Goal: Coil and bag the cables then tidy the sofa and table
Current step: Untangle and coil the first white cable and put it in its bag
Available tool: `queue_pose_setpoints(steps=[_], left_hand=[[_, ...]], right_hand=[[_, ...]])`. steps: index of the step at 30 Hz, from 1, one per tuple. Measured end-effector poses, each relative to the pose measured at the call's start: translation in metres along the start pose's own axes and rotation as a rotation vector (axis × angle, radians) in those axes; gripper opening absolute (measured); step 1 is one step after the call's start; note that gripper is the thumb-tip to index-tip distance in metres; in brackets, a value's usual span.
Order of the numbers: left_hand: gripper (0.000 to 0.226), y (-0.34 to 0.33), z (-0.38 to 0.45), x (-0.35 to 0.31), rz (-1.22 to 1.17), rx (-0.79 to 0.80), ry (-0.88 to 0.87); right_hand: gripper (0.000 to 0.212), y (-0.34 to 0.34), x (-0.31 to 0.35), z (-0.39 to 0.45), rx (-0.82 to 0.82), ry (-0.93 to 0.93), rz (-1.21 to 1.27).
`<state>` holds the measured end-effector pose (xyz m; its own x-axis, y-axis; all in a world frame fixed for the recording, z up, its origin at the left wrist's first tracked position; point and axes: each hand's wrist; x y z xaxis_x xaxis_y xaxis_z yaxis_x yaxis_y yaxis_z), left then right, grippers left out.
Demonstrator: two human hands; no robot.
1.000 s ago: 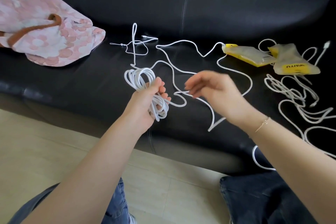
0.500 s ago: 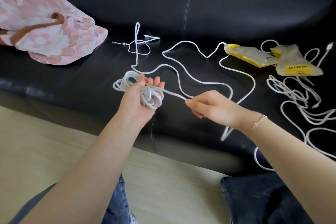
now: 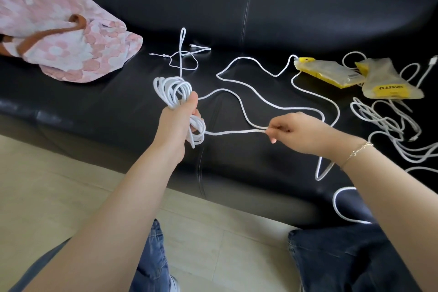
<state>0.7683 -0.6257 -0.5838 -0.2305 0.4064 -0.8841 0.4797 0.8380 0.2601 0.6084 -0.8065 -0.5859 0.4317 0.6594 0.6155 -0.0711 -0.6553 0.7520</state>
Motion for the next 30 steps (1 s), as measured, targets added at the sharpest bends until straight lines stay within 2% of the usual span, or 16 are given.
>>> queue_pose_setpoints(steps=[3,6,8,11,14,17,20,23,25,27,30], left_hand=[[0.038,-0.004,-0.006,0.003,0.256,0.029,-0.098],[0.039,-0.012,-0.013,0.007,0.369,0.1,-0.133],[0.037,-0.014,-0.013,0.008,0.37,0.151,-0.155],[0.022,-0.017,-0.013,0.01,0.298,0.29,-0.173],[0.024,-0.023,-0.015,0.012,0.166,0.411,-0.117],[0.024,-0.029,-0.022,0.011,0.131,0.487,-0.071],[0.025,-0.031,-0.025,0.01,0.129,0.476,-0.033],[0.04,-0.03,-0.023,0.008,0.189,0.416,-0.032],[0.046,-0.028,-0.022,0.008,0.216,0.38,-0.027],[0.047,-0.025,-0.021,0.007,0.241,0.364,-0.014],[0.045,-0.022,-0.021,0.01,0.365,0.38,-0.017]], right_hand=[[0.019,-0.006,0.004,-0.001,-0.008,0.079,0.081],[0.015,-0.015,0.011,-0.001,-0.031,0.189,0.218],[0.014,-0.016,0.014,-0.001,-0.067,0.236,0.28],[0.013,-0.017,0.013,0.002,-0.127,0.278,0.337],[0.012,-0.019,0.011,0.003,-0.169,0.305,0.285],[0.012,-0.021,0.009,0.003,-0.196,0.315,0.22],[0.017,-0.02,0.01,0.003,-0.208,0.294,0.16],[0.039,-0.016,0.012,0.002,-0.201,0.195,0.117],[0.047,-0.01,0.011,0.001,-0.183,0.116,0.045],[0.038,-0.003,0.007,0.0,-0.186,0.114,-0.009],[0.022,0.001,0.003,-0.003,-0.248,0.261,0.037]])
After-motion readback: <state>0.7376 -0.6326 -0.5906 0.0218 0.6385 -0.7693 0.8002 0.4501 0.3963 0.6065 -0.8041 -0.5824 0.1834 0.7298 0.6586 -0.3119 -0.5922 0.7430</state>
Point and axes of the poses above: each hand's wrist, its own z-axis towards the middle knuckle, its own y-axis out of the back of the hand, x = y × z, and after that the axes turned 14 degrees about z, right-handed
